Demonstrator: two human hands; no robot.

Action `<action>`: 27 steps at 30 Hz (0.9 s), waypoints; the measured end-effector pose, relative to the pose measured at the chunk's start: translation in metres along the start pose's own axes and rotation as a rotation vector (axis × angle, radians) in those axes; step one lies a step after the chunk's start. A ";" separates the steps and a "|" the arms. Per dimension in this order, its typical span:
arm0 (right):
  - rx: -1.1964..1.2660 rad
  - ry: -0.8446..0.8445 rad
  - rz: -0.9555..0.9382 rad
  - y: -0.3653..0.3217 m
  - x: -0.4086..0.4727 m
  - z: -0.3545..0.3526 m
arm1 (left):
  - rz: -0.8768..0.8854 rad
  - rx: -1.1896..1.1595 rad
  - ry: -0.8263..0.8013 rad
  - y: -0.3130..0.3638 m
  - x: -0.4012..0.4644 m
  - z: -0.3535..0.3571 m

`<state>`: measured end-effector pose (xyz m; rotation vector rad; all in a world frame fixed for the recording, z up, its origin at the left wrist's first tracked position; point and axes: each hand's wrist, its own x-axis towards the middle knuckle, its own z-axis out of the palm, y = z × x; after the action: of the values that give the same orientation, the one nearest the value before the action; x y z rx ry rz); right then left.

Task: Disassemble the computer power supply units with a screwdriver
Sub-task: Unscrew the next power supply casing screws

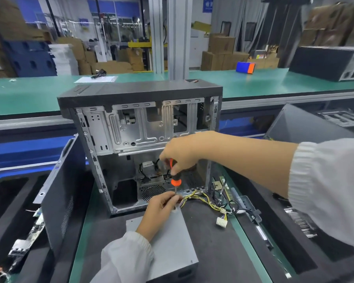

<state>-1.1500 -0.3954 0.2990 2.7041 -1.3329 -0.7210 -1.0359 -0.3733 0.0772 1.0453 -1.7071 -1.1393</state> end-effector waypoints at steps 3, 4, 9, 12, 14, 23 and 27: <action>0.084 -0.027 -0.027 0.003 -0.005 -0.002 | 0.024 0.072 -0.008 0.004 -0.001 -0.001; 0.130 -0.028 0.005 0.003 -0.008 -0.002 | 0.029 0.091 -0.008 0.004 -0.002 -0.001; 0.152 -0.008 0.312 -0.002 -0.010 0.000 | 0.027 0.167 -0.003 0.002 -0.003 -0.001; 0.007 0.027 0.231 -0.001 -0.004 0.004 | 0.029 0.171 -0.012 0.001 -0.002 -0.001; 0.002 0.016 0.124 0.001 -0.003 0.004 | 0.034 0.160 -0.013 0.001 -0.002 -0.001; 0.214 0.112 0.345 -0.001 -0.013 -0.009 | 0.040 0.214 -0.003 -0.002 -0.001 -0.001; 0.047 0.056 0.322 -0.002 -0.005 -0.008 | 0.034 0.204 -0.007 -0.003 -0.001 -0.002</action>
<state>-1.1475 -0.3911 0.3079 2.4321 -1.7318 -0.5834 -1.0332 -0.3731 0.0749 1.1317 -1.8690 -0.9628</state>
